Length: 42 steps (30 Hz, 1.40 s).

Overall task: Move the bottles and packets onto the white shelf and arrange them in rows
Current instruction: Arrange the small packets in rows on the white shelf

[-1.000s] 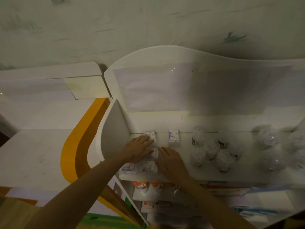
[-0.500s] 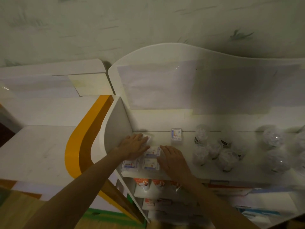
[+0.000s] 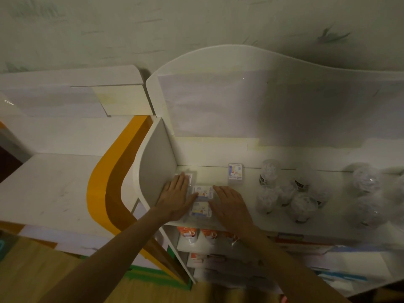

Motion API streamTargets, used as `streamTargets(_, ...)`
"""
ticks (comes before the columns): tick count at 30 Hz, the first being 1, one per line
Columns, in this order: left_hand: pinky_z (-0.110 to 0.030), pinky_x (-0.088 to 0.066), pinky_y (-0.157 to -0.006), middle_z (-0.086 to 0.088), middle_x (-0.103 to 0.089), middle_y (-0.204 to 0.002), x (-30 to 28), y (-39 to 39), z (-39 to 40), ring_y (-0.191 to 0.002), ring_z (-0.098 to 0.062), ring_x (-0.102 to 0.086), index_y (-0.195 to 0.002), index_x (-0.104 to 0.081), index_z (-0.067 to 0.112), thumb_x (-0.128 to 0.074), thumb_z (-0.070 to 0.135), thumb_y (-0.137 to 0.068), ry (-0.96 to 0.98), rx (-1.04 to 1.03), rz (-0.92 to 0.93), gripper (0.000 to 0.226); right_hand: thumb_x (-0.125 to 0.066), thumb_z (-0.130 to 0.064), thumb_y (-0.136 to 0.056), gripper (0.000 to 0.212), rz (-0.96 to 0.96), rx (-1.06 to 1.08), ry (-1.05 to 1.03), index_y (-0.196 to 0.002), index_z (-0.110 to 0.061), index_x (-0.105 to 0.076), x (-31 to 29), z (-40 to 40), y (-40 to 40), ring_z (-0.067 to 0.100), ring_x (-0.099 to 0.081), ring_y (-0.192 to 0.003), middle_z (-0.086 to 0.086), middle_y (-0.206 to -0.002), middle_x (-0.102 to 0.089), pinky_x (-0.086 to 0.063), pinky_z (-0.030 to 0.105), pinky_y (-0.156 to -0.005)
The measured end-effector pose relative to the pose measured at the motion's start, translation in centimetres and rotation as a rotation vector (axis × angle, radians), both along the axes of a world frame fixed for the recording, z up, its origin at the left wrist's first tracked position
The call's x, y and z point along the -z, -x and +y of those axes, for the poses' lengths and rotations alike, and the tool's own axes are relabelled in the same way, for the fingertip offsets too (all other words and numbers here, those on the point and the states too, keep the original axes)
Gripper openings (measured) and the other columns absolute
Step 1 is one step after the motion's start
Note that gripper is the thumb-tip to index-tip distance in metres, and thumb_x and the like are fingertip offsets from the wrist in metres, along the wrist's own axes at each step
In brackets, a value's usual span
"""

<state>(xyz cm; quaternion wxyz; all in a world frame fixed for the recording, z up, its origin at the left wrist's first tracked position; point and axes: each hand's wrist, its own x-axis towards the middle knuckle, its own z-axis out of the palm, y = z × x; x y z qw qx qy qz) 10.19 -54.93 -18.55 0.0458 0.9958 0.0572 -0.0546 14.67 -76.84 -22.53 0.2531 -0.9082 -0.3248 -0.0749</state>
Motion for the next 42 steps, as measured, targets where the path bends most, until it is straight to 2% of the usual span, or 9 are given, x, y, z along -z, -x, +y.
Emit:
streamTargets(4,-0.038,0.009,-0.12,-0.004,0.014,-0.165,0.8,0.3,-0.4,-0.15,-0.018,0.018,-0.158,0.009,0.014,-0.013,0.068,-0.098,0.133,-0.034,-0.036,0.083,-0.015,-0.065,-0.098,0.069,0.009,-0.002,0.02,-0.146,-0.021,-0.039,0.5,0.0,-0.1,0.015,-0.044,-0.129,-0.001,-0.141,-0.05,-0.033,0.033,-0.114)
streamTargets(9,-0.043,0.004,-0.123,-0.002,0.013,-0.165,1.3,0.4,-0.2,-0.15,-0.017,0.017,-0.158,0.009,0.016,-0.008,0.071,-0.094,0.153,-0.041,-0.058,0.086,-0.012,-0.063,-0.098,0.071,-0.007,0.0,0.034,-0.146,-0.018,-0.041,0.4,0.1,-0.2,0.017,-0.046,-0.128,0.001,-0.139,-0.052,-0.032,0.031,-0.111)
streamTargets(13,-0.041,0.004,-0.123,-0.002,0.007,-0.166,1.4,0.3,-0.2,-0.152,-0.018,0.013,-0.159,0.003,0.016,0.0,0.075,-0.089,0.156,-0.053,-0.099,0.091,-0.018,-0.059,-0.101,0.065,-0.028,-0.03,0.109,-0.148,-0.018,-0.036,1.2,0.1,-0.5,0.017,-0.042,-0.133,0.0,-0.143,-0.048,-0.034,0.038,-0.114)
streamTargets(17,-0.039,0.005,-0.122,-0.002,0.006,-0.166,1.5,0.3,-0.2,-0.152,-0.018,0.012,-0.159,0.002,0.016,-0.009,0.07,-0.095,0.144,-0.06,-0.104,0.084,-0.012,-0.059,-0.101,0.068,-0.042,-0.033,0.107,-0.146,-0.016,-0.04,0.9,0.1,-0.4,0.018,-0.045,-0.131,0.001,-0.141,-0.051,-0.035,0.037,-0.114)
streamTargets(22,-0.041,0.004,-0.122,-0.002,0.006,-0.166,1.4,0.3,-0.3,-0.152,-0.018,0.012,-0.159,0.002,0.017,-0.019,0.067,-0.098,0.149,-0.067,-0.104,0.082,-0.019,-0.061,-0.101,0.067,-0.036,-0.025,0.03,-0.142,-0.015,-0.046,0.7,-0.1,-0.1,0.018,-0.052,-0.125,0.003,-0.135,-0.057,-0.037,0.035,-0.111)
streamTargets(28,-0.044,0.001,-0.123,-0.002,0.006,-0.166,1.4,0.4,-0.3,-0.152,-0.019,0.012,-0.159,0.003,0.018,-0.019,0.069,-0.097,0.161,-0.067,-0.101,0.083,-0.027,-0.062,-0.1,0.065,-0.036,-0.028,0.017,-0.142,-0.016,-0.046,1.1,-0.1,-0.3,0.018,-0.052,-0.126,0.003,-0.136,-0.057,-0.036,0.035,-0.113)
streamTargets(35,-0.042,0.004,-0.122,-0.001,0.01,-0.166,1.0,0.5,-0.5,-0.151,-0.018,0.015,-0.158,0.006,0.019,-0.017,0.067,-0.097,0.168,-0.067,-0.086,0.081,-0.018,-0.067,-0.099,0.07,-0.027,-0.031,0.031,-0.145,-0.019,-0.041,1.2,-0.1,-0.4,0.018,-0.045,-0.131,0.002,-0.143,-0.051,-0.033,0.035,-0.115)
streamTargets(40,-0.04,0.006,-0.121,0.0,0.01,-0.166,1.1,0.4,-0.5,-0.151,-0.017,0.015,-0.158,0.006,0.019,-0.018,0.068,-0.097,0.157,-0.073,-0.089,0.082,-0.028,-0.067,-0.096,0.07,0.086,0.101,-0.157,-0.15,-0.022,-0.034,0.5,-0.2,-0.3,0.017,-0.024,-0.146,0.0,-0.157,-0.033,-0.015,0.034,-0.12)
streamTargets(42,-0.041,0.005,-0.121,0.0,0.008,-0.166,1.2,0.4,-0.4,-0.151,-0.018,0.014,-0.159,0.005,0.019,-0.018,0.069,-0.097,0.153,-0.074,-0.092,0.083,-0.033,-0.061,-0.098,0.065,0.076,0.187,-0.226,-0.148,-0.021,-0.036,0.3,-0.3,-0.6,0.018,-0.022,-0.147,0.001,-0.158,-0.03,-0.017,0.036,-0.12)
